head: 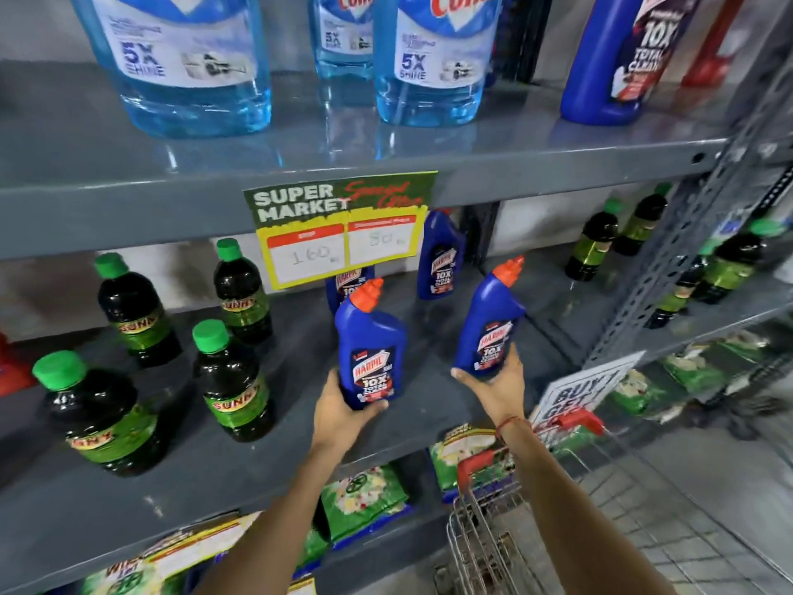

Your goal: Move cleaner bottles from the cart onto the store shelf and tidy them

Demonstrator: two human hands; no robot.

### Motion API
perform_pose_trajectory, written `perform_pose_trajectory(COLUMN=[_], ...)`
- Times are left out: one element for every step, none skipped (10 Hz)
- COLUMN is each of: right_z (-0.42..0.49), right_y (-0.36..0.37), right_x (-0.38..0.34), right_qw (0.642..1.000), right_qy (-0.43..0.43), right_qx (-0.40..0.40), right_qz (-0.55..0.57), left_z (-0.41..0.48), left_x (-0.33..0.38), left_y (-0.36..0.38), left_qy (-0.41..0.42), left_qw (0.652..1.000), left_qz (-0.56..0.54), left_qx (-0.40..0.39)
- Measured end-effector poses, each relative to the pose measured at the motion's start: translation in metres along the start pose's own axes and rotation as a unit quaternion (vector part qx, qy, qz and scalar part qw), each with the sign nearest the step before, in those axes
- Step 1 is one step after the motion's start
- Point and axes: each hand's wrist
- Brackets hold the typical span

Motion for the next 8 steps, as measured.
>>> perform_pose_trajectory(right_z=[0.006, 0.009, 0.007, 0.008, 0.002, 0.002, -0.022, -0.043], right_y=[0.001, 0.003, 0.002, 0.003, -0.001, -0.003, -0.010, -0.029], right_x=[-0.004, -0.004, -0.007, -0.007, -0.014, -0.008, -0.024, -0.047], right_qw=[1.000, 1.000, 1.000, 1.000, 1.000, 1.000, 0.998, 0.986], right_qy=[-0.002, -0.014, -0.007, -0.012, 0.013, 0.024, 0.015, -0.043], right_qx=[0.011, 0.013, 0.013, 0.014, 0.002, 0.008, 0.039, 0.070], right_qz=[0.008, 0.001, -0.007, -0.007, -0.019, -0.008, 0.037, 0.145], left_z=[0.010, 0.015, 0.018, 0.023, 0.023, 0.020, 0.006, -0.005], left_x=[0.004, 0.005, 0.005, 0.005, 0.008, 0.007, 0.011, 0.012], left_y=[-0.001, 0.000, 0.002, 0.002, -0.001, -0.003, -0.015, -0.032], left_qy=[-0.010, -0.007, -0.015, -0.021, -0.029, -0.022, -0.010, 0.030], left_qw=[0.999, 0.999, 0.999, 0.999, 0.998, 0.998, 0.998, 0.994], left_qz=[0.015, 0.030, 0.039, 0.042, 0.044, 0.037, 0.057, 0.101], left_qx=[-0.026, -0.019, -0.007, -0.025, -0.036, -0.041, -0.041, -0.027])
Point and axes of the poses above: each hand's wrist, its own z-axis towards the middle knuckle, its own y-axis out of the palm, x = y × z, and after that the axes turned 1 degree about y, right-handed
